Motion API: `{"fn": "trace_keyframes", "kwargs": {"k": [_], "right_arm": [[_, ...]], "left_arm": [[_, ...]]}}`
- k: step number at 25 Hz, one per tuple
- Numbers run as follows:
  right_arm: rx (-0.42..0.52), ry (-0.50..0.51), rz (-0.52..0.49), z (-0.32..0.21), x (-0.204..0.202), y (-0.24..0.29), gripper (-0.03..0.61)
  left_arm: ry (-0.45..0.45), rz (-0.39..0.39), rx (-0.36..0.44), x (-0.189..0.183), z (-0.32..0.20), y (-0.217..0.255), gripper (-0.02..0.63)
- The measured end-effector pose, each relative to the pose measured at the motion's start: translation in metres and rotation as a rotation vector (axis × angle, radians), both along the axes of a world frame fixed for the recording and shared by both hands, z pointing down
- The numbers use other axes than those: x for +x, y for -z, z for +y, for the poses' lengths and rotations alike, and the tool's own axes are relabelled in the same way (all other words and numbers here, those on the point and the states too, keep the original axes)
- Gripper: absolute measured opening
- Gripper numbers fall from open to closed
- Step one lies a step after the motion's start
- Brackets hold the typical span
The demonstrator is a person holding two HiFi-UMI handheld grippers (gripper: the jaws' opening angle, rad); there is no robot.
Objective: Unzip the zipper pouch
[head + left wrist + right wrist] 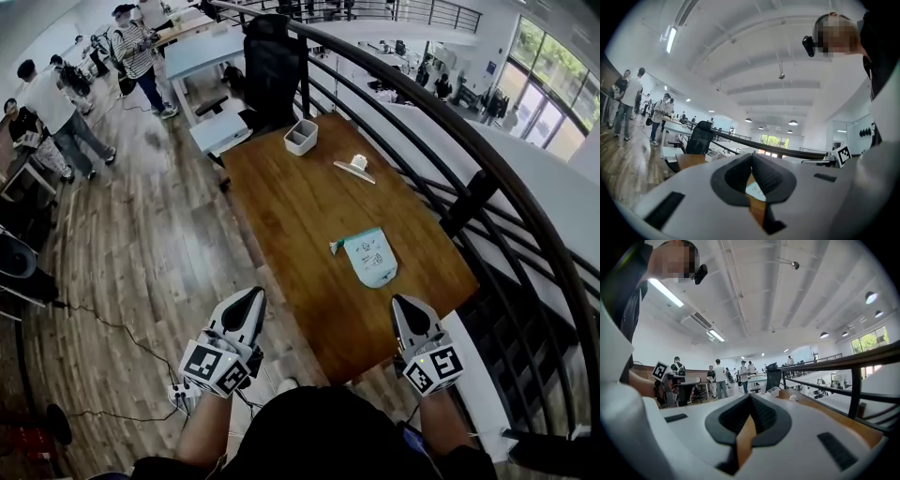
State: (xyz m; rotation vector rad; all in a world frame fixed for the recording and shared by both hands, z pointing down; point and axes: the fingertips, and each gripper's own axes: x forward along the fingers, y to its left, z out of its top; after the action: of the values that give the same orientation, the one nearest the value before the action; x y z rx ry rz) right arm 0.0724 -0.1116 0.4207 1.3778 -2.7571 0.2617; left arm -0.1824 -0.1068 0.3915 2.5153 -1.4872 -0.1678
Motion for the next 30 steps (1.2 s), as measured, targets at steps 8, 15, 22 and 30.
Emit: {"fn": "trace_keyframes", "kwargs": {"k": [8, 15, 22, 30], "right_arm": [[0.038, -0.095, 0.015, 0.056, -0.033, 0.021, -0.006], [0.041, -0.13, 0.026, 0.109, -0.051, 0.025, -0.006], [0.075, -0.113, 0.035, 0.099, -0.062, 0.034, -0.006], [0.083, -0.107, 0.016, 0.106, -0.025, 0.038, -0.007]], "left_arm": [[-0.073, 0.008, 0.046, -0.03, 0.026, 0.014, 0.015], [-0.129, 0.002, 0.074, -0.036, 0.069, 0.023, 0.015], [-0.1, 0.033, 0.073, -0.052, 0.061, 0.019, 0.015], [-0.081, 0.044, 0.094, -0.023, 0.066, 0.034, 0.015]]}}
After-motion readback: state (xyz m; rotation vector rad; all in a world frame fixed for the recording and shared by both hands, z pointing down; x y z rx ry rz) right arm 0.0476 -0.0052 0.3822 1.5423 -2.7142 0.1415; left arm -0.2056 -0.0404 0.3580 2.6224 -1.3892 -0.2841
